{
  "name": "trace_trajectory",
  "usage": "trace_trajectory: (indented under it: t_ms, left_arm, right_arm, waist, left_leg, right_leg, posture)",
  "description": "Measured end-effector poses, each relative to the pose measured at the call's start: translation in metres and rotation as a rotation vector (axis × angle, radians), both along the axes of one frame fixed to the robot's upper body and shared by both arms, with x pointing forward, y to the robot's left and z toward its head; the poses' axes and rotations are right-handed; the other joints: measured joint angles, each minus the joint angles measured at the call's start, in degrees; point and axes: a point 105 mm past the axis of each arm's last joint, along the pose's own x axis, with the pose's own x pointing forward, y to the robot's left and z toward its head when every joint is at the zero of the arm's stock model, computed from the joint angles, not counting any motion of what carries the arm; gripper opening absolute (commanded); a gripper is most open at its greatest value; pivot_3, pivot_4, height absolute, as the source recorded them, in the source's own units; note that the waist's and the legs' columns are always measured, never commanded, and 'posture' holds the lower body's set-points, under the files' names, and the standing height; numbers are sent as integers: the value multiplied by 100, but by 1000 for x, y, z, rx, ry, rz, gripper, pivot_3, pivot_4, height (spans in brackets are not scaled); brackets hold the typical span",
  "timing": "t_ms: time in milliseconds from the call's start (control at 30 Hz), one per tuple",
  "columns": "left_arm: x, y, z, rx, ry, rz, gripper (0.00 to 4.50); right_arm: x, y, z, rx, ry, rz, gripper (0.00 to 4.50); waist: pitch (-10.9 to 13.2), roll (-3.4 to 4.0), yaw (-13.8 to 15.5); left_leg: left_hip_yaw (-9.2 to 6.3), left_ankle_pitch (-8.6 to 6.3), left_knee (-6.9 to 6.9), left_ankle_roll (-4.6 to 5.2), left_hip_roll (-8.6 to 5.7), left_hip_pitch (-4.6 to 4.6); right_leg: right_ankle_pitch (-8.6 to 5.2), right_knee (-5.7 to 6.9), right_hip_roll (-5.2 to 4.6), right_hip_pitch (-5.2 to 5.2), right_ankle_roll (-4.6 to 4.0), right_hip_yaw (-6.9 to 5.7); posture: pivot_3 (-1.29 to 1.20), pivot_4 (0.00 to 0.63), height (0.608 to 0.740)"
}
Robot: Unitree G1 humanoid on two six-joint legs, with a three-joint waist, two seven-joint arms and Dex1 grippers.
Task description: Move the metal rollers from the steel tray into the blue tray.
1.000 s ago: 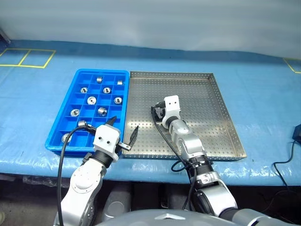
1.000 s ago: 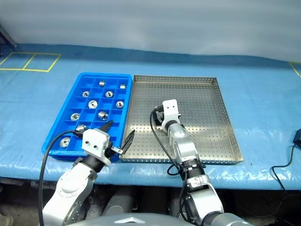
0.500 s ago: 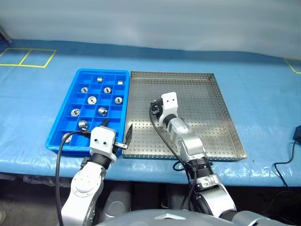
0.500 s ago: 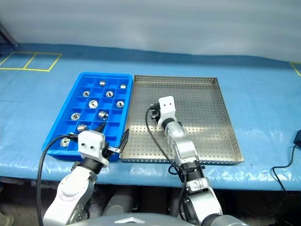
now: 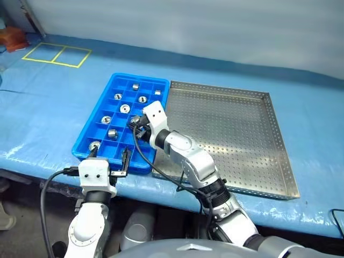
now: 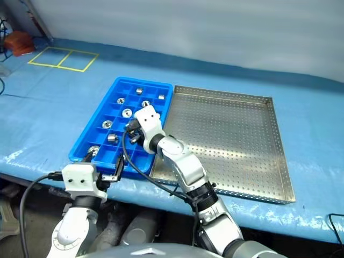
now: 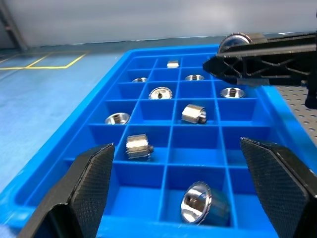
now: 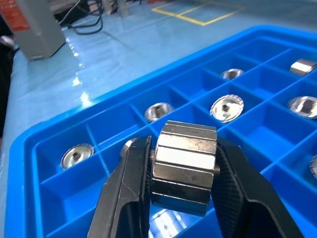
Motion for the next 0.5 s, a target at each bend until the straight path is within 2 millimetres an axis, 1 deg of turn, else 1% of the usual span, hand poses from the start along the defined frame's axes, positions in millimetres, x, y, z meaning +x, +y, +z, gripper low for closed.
trace_trajectory:
  t_ms: [100, 167, 267, 333, 500]
  left_arm:
    - [-3, -1, -2, -5, 9, -4, 4434]
    - [-4, -3, -3, -11, 11, -14, 4434]
    - [-3, -7, -2, -21, 3, -42, 4434]
    - [-3, -8, -1, -26, 0, -54, 4434]
    - [1, -12, 2, -25, -18, -85, 4434]
  right_arm:
    - [-4, 0, -10, -28, 28, 13, 1289]
    - [-2, -6, -14, -47, 33, 2, 1289]
    - [-2, -17, -22, -77, 55, -19, 1289]
    - [-1, -24, -20, -87, 46, -33, 1289]
    - [2, -47, -24, -137, 52, -84, 1289]
  waist:
    - [0, 0, 183]
    - [0, 0, 289]
    - [0, 0, 417]
    - [-1, 0, 468]
    - [-1, 0, 565]
  left_leg:
    - [1, -1, 0, -1, 2, -2]
    - [0, -1, 0, -2, 2, -2]
    - [2, -2, 0, -3, 3, -13]
    - [0, -3, 0, -3, 2, -17]
    - [6, -3, 4, -4, 4, -22]
  right_leg:
    - [-3, 0, 1, -5, -3, -5]
    - [-4, 0, 1, -6, -4, -9]
    - [-4, -2, 0, -12, -5, -12]
    - [-4, -3, 0, -14, -4, -17]
    - [-6, -3, 0, -13, -8, -39]
  posture:
    - [533, 150, 740]
    - [520, 150, 740]
    - [497, 150, 740]
    - [483, 150, 740]
    - [453, 150, 740]
